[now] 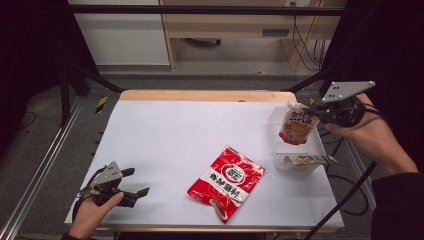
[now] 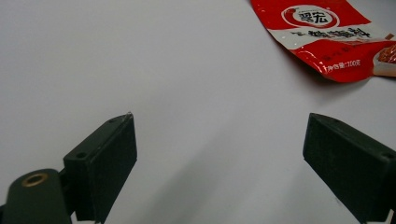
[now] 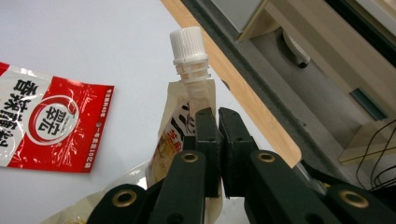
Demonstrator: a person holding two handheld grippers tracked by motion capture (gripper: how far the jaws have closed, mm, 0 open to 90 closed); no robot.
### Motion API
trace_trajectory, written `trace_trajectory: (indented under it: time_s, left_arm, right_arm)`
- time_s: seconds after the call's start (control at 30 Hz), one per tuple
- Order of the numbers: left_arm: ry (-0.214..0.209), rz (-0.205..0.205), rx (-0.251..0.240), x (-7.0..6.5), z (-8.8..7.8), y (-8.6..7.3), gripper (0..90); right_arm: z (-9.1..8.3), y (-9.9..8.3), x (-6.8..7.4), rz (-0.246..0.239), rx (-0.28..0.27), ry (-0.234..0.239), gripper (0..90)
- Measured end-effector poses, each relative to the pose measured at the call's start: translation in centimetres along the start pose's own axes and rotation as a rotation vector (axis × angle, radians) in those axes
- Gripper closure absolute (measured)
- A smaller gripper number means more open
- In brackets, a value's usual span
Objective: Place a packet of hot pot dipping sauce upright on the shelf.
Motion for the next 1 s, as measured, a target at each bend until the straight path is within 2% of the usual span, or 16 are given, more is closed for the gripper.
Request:
trace_trajectory:
  time_s: [0.5, 1.0]
  left_arm:
    - [-0.009, 0.018, 0.003, -0.3, 0.0, 0.1, 9.6]
    - [-0.012, 0.018, -0.003, -0.3, -0.1, 0.2, 9.7]
  right_arm:
    - [1.9, -3.0, 0.4, 0.041, 0.027, 0.03, 87.7]
    - [3.6, -4.3, 1.4, 0.051, 0.032, 0.068, 87.6]
Point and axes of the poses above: each handheld gripper's, and its own axes: z roughly forward along the jaws, y roughly out of its top, x roughly to its left, the point moved 6 cm from there along z, roughly forward along the jaws, and after that the axes turned 2 degrees about -z, right-handed, at the moved point
